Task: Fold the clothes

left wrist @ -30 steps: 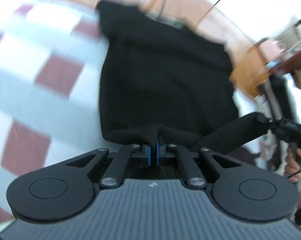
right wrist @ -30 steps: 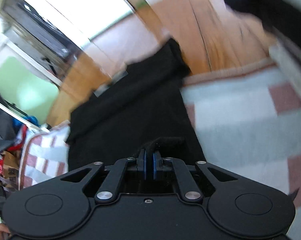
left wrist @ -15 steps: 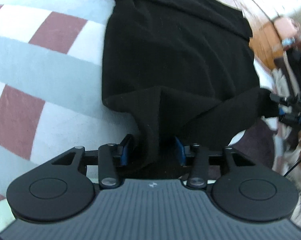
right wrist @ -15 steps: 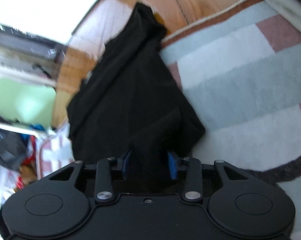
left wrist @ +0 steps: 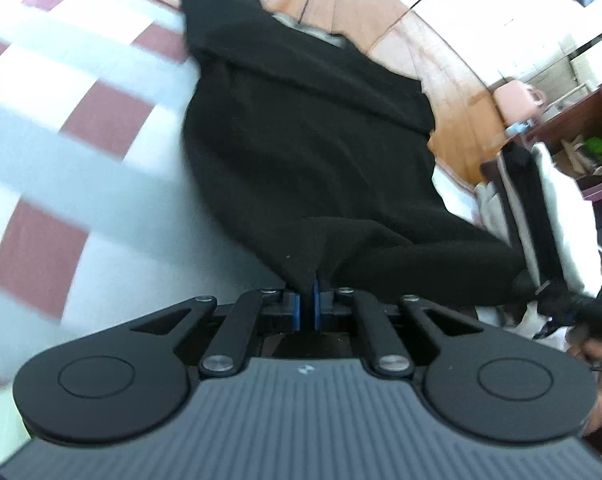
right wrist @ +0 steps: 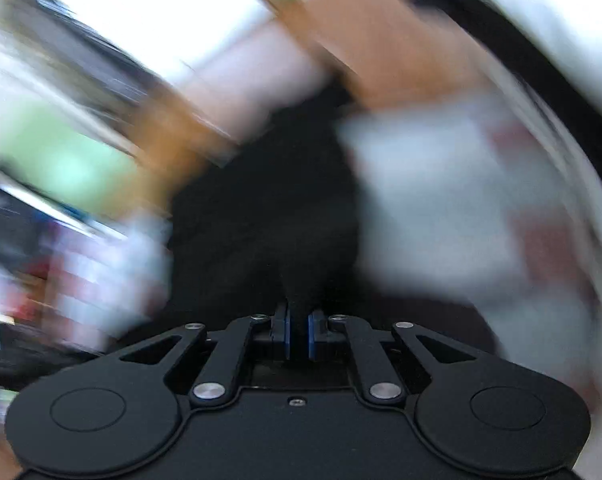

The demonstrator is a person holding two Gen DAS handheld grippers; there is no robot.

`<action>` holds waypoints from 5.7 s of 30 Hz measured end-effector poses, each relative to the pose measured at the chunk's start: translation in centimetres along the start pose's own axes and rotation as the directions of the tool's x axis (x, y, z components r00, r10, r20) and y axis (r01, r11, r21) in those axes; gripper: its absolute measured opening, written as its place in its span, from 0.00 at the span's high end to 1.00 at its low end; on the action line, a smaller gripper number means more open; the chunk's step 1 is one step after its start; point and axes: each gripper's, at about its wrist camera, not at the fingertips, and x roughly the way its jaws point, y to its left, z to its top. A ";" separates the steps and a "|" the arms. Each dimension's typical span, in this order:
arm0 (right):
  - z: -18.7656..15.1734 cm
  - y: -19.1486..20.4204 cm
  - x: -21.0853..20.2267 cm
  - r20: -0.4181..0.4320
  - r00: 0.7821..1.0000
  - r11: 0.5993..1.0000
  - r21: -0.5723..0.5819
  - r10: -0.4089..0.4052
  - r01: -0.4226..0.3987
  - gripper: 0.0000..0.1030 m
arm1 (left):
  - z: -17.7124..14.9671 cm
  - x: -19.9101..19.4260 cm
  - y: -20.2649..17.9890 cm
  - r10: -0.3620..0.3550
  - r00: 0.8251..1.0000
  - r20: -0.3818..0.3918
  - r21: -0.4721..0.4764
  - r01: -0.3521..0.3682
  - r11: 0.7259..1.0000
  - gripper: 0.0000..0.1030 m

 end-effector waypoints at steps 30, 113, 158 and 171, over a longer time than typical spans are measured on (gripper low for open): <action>-1.7 1.2 -1.3 0.046 0.993 0.992 -0.059 -0.113 0.115 0.90 | -0.2 4.3 3.2 0.001 0.990 -0.144 -0.093 -0.015 0.996 0.29; 2.0 5.3 -4.6 0.225 0.922 0.906 -0.217 -0.317 0.364 0.97 | 2.1 8.3 5.5 -0.110 0.948 -0.297 -0.216 0.046 0.975 0.87; -2.1 4.6 -7.7 0.361 0.904 0.922 -0.217 -0.228 0.320 0.97 | -0.4 -4.6 0.3 -0.128 0.991 0.046 0.014 0.127 0.992 0.97; 16.0 12.1 -3.5 0.352 0.923 0.881 -0.373 -0.156 0.292 0.97 | 9.3 -2.1 -2.0 -0.113 0.994 0.000 0.171 0.111 0.979 0.90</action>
